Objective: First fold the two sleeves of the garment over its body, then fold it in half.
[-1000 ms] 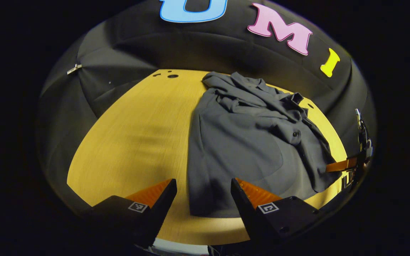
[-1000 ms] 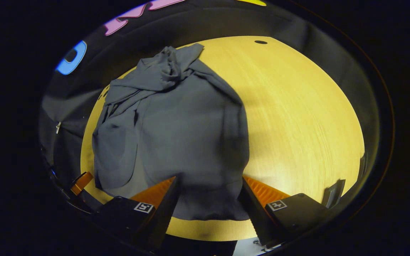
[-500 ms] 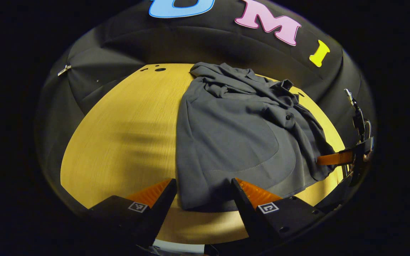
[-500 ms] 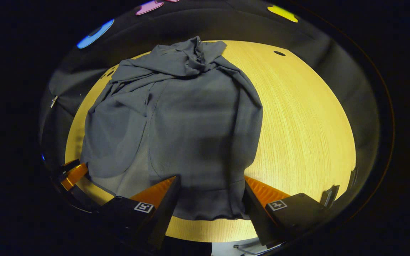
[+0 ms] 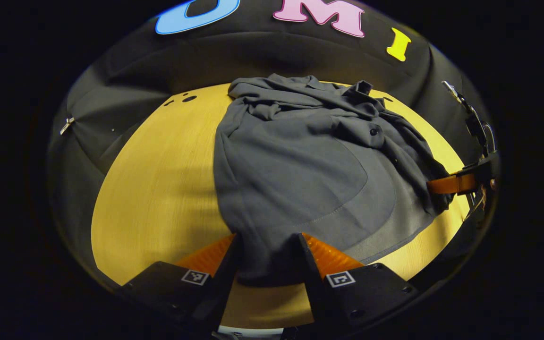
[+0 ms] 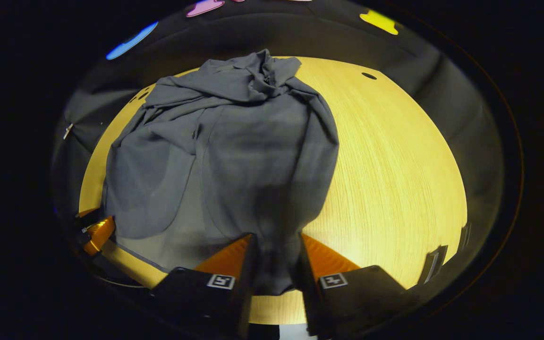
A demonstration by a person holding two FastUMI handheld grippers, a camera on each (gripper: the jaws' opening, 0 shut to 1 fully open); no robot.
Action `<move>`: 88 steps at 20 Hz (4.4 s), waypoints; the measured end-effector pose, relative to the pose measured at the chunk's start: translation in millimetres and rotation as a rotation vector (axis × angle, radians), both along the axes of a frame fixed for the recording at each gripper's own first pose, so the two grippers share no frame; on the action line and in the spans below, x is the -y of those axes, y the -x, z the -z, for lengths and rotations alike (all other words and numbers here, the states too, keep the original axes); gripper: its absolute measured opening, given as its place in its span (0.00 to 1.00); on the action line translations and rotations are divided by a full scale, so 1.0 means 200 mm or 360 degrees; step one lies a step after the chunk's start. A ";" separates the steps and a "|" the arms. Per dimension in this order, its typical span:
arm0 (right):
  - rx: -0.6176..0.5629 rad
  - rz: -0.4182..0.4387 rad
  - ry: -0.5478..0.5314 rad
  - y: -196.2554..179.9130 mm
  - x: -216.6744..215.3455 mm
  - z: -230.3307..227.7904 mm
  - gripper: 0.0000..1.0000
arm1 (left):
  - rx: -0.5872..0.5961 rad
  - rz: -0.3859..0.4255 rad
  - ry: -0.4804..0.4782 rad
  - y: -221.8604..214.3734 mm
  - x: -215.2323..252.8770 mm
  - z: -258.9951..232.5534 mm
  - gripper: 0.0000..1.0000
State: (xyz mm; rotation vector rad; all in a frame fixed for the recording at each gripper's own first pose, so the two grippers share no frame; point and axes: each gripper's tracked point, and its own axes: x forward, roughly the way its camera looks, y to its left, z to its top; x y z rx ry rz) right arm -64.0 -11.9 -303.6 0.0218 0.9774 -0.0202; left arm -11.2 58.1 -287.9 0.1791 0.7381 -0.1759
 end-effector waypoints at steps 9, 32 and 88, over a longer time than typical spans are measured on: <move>-0.0024 -0.0070 -0.0151 -0.02 -0.03 -0.01 0.05 | 0.0028 0.0085 0.0112 -0.04 0.13 -0.01 0.07; 0.0113 -0.0190 -0.0387 -0.23 -0.06 -0.47 0.05 | 0.0189 -0.0091 0.0360 -0.25 0.28 -0.60 0.06; 0.0734 -0.0098 -0.0265 -2.09 -0.08 -0.74 0.24 | 0.0594 -0.0330 0.0453 -2.07 0.23 -0.90 0.20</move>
